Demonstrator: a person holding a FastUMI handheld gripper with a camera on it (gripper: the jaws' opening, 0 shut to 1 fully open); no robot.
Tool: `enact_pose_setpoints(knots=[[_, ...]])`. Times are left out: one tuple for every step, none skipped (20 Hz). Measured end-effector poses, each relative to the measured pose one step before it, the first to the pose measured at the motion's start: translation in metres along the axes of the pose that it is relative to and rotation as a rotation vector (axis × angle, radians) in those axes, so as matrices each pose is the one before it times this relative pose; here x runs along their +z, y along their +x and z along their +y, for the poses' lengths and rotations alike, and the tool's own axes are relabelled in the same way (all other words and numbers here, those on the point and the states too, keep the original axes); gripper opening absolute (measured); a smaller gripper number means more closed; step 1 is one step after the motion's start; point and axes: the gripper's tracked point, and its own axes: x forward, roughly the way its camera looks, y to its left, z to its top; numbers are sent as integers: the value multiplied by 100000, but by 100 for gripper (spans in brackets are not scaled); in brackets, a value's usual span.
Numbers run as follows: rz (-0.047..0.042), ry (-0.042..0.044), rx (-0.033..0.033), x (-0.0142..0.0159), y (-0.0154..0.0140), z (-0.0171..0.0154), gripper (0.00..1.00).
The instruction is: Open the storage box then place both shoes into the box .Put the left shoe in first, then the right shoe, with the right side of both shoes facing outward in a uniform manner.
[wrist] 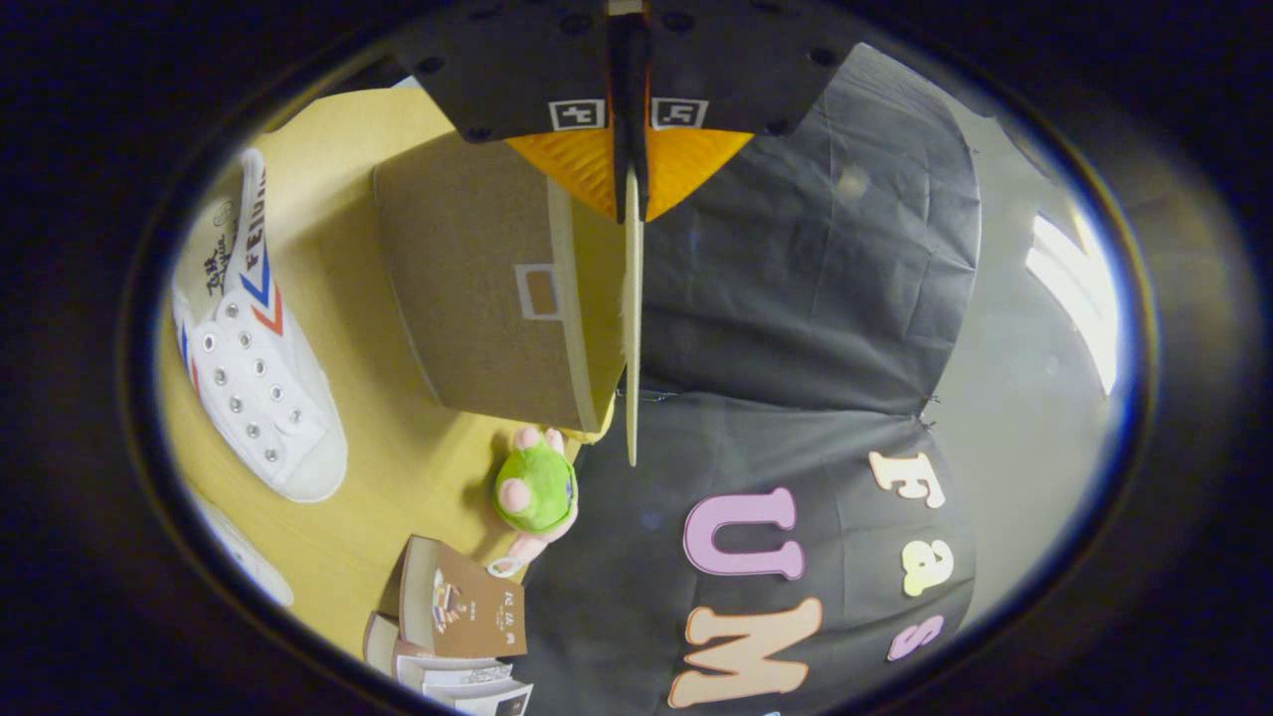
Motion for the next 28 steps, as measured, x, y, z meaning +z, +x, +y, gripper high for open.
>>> enact_pose_setpoints(knots=[[-328,-423,457,64,0,797,3],[323,-913,1172,-1,-51,869,3],[381,-1111,830,-117,41,993,3],[301,-1608,507,-92,95,873,3],[390,-2214,613,-141,23,1036,3],[453,-1755,514,-89,174,850,3],[218,-1694,505,-16,116,926,3],[429,-1507,390,-62,280,770,3],[144,-1430,448,-137,185,930,3],[376,-1416,380,-87,293,761,3],[154,-1210,244,-347,713,656,3],[150,-1113,393,-148,423,745,3],[53,-1121,245,-292,399,673,3],[402,-1073,335,-145,403,730,3],[364,-558,559,-204,482,672,3],[366,-231,730,-352,438,601,3],[194,-422,622,-251,343,672,3],[226,-656,688,-200,627,637,3],[444,-728,574,-203,622,690,3],[381,-508,622,-179,624,613,3],[373,-455,515,-417,653,460,3],[396,-354,570,-265,769,532,3],[713,-475,424,-440,864,599,3],[854,-379,447,-290,887,494,4],[625,-117,461,-336,862,502,4],[829,-206,429,-373,876,313,4],[725,-514,275,-291,782,428,5],[594,-700,263,-281,785,352,5]])
